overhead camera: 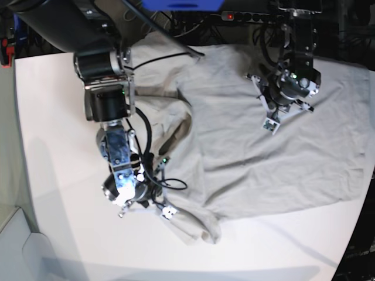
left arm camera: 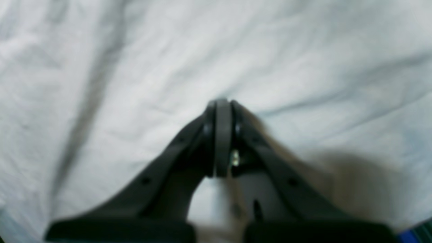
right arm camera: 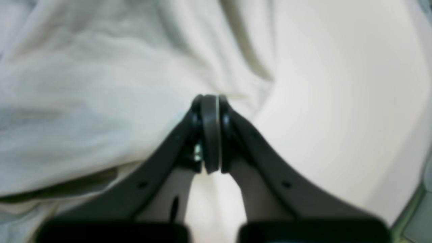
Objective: Layout the t-shirt on the table in an organized manner, then fold the t-shirt properly
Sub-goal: 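Pull the grasped fabric outward with the right gripper, away from the left gripper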
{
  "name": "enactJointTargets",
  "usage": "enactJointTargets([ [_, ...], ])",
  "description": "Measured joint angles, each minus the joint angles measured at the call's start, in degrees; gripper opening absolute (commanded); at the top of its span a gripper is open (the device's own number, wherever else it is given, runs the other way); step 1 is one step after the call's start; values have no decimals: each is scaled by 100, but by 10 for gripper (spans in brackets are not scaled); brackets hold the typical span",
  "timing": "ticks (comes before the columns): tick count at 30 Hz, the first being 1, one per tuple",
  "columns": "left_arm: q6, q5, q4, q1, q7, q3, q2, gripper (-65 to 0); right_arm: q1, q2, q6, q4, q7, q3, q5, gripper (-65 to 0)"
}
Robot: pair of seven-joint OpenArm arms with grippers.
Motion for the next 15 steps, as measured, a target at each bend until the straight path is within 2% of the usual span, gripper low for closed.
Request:
enactJointTargets([
  [6,0,-87,-201,33,-466,-63,-437,-649,-22,31,0,-988,719,11,-4,-650],
  [12,-4,-63,-256,66,-409,-538,-568,-649,109,109,-22,-1582,1652,22,63,-650],
  [15,-17,-59,-289,85,-293,-619,-828,-649,280,214,-13,-2070,2245,-7,162,-650],
])
